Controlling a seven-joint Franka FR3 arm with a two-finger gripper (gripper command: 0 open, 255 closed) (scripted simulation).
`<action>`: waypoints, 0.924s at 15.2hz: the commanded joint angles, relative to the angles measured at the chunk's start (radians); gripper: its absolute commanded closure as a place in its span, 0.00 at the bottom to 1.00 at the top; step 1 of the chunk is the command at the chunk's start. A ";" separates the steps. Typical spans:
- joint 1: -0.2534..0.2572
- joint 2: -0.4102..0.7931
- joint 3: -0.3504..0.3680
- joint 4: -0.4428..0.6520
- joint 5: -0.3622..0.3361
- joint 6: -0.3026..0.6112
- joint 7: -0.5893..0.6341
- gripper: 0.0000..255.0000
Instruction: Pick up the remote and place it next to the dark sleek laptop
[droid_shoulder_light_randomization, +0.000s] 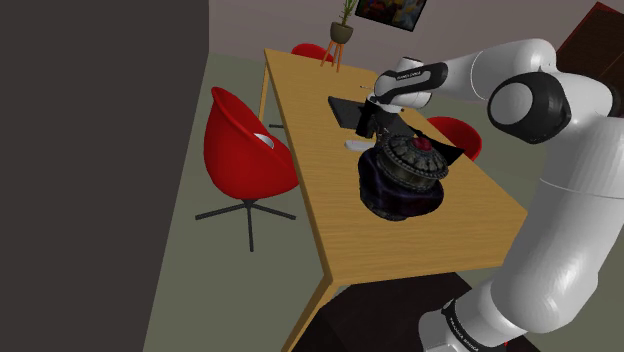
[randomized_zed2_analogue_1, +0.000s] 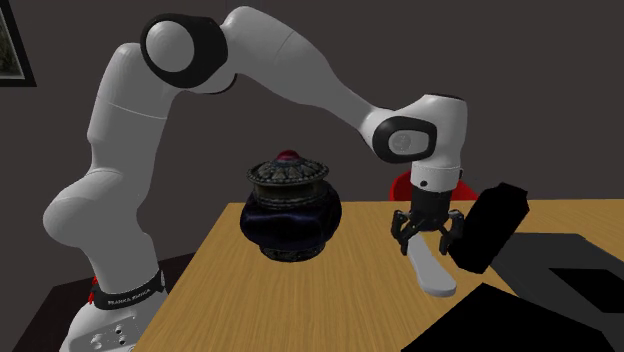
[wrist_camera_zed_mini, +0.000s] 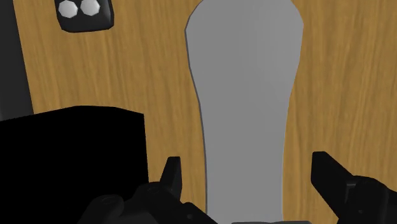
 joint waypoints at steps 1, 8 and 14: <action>0.000 0.000 0.000 0.000 0.000 0.000 0.000 0.00; 0.006 -0.053 -0.009 0.053 -0.019 -0.105 0.012 0.00; 0.006 -0.053 -0.009 0.053 -0.019 -0.105 0.012 0.00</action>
